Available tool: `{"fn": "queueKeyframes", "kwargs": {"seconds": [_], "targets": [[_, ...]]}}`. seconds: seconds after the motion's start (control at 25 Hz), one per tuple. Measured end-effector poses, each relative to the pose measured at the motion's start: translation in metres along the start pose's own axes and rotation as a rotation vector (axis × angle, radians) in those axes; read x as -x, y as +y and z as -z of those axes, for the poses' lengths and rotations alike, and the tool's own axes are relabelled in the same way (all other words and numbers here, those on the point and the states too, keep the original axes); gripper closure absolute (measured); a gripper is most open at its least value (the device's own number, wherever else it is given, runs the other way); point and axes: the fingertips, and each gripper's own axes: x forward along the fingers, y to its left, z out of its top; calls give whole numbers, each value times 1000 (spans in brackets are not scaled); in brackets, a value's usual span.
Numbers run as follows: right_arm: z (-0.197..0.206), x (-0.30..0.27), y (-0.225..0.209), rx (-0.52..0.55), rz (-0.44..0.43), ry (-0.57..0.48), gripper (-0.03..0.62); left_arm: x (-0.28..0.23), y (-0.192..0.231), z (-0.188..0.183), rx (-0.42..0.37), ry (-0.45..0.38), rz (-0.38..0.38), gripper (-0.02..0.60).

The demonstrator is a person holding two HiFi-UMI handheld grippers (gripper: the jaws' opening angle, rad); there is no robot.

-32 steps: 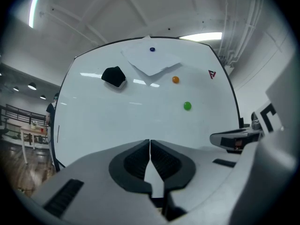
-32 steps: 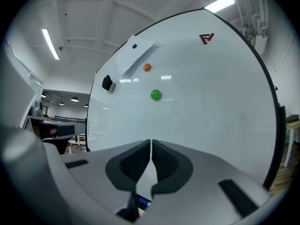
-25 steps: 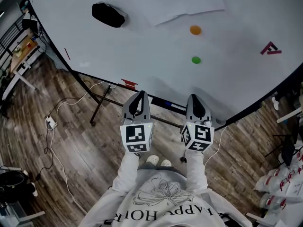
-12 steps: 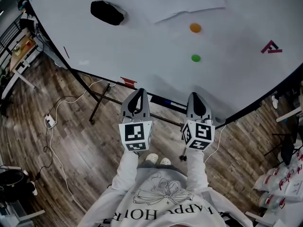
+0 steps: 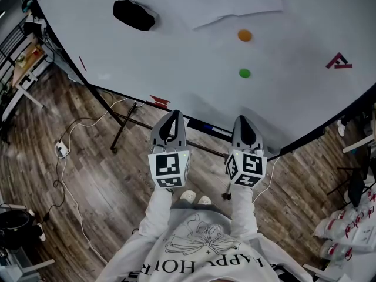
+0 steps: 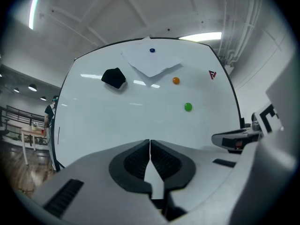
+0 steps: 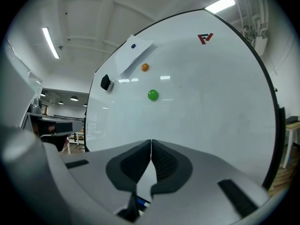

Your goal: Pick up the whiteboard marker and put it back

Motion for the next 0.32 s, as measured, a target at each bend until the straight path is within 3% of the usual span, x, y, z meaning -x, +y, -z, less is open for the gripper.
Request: {"fn": "queueKeyframes", "kwargs": {"seconds": [0.32], "targets": [[1,-2,2,-2,-1,3,588,-1,4,4,7,1,-3,574]]}}
